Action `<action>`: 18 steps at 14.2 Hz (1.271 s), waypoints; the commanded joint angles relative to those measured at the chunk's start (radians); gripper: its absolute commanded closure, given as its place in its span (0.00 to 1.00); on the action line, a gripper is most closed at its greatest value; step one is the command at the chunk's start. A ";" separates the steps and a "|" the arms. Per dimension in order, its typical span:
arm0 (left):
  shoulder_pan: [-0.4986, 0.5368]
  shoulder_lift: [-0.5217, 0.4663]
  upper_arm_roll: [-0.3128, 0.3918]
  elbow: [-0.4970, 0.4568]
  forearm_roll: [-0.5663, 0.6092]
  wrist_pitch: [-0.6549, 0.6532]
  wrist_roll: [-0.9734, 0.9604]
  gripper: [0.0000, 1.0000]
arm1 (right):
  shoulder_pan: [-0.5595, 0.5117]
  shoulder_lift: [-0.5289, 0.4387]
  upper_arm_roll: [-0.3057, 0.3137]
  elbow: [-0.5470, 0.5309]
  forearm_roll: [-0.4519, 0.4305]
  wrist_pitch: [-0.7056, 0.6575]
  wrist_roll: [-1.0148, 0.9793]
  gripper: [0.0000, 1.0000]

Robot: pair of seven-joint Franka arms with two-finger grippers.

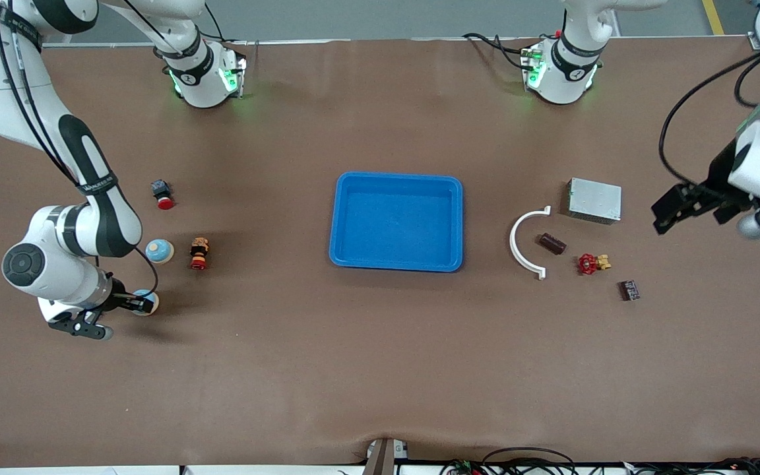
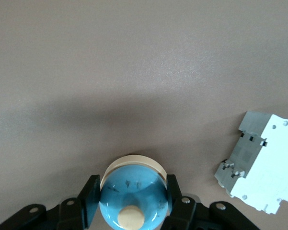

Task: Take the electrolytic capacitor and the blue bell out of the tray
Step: 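Carry the bell toward the white block while the left gripper rises, then lower the bell beside the white block and open the right gripper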

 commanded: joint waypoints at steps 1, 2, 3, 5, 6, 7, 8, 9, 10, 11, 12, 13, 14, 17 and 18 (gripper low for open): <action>-0.045 -0.082 0.083 -0.050 -0.021 -0.058 0.091 0.00 | -0.025 0.008 0.020 0.001 -0.025 0.020 -0.002 1.00; -0.079 -0.097 0.129 -0.053 -0.021 -0.081 0.111 0.00 | -0.025 0.010 0.020 0.001 -0.025 0.024 -0.002 1.00; -0.081 -0.111 0.140 -0.056 -0.021 -0.103 0.134 0.00 | -0.027 0.010 0.020 0.001 -0.025 0.026 -0.002 1.00; -0.072 -0.129 0.140 -0.055 -0.021 -0.160 0.186 0.00 | -0.030 0.015 0.020 0.001 -0.025 0.030 -0.003 1.00; -0.066 -0.136 0.140 -0.056 -0.021 -0.166 0.200 0.00 | -0.031 0.015 0.020 0.001 -0.027 0.034 -0.003 1.00; -0.047 -0.148 0.138 -0.065 -0.024 -0.177 0.218 0.00 | -0.031 0.016 0.018 0.001 -0.027 0.034 -0.003 1.00; -0.035 -0.160 0.138 -0.079 -0.040 -0.177 0.232 0.00 | -0.031 0.015 0.018 0.001 -0.027 0.034 -0.003 1.00; -0.015 -0.166 0.135 -0.091 -0.054 -0.177 0.246 0.00 | -0.033 0.016 0.018 0.001 -0.027 0.034 -0.003 1.00; 0.009 -0.172 0.115 -0.093 -0.056 -0.178 0.261 0.00 | -0.033 0.016 0.020 0.001 -0.027 0.035 -0.003 1.00; 0.019 -0.174 0.106 -0.091 -0.056 -0.178 0.261 0.00 | -0.033 0.018 0.018 0.001 -0.027 0.037 -0.003 1.00; 0.019 -0.172 0.101 -0.090 -0.056 -0.178 0.258 0.00 | -0.036 0.018 0.020 0.001 -0.027 0.038 -0.003 1.00; 0.016 -0.172 0.097 -0.091 -0.056 -0.178 0.238 0.00 | -0.036 0.025 0.020 0.001 -0.027 0.041 -0.003 1.00; 0.016 -0.174 0.094 -0.091 -0.056 -0.178 0.235 0.00 | -0.036 0.027 0.020 0.001 -0.027 0.046 -0.003 1.00; 0.014 -0.172 0.092 -0.090 -0.059 -0.198 0.217 0.00 | -0.037 0.028 0.020 0.002 -0.027 0.052 -0.003 1.00; 0.011 -0.171 0.092 -0.088 -0.059 -0.198 0.215 0.00 | -0.037 0.031 0.020 0.002 -0.027 0.054 -0.002 1.00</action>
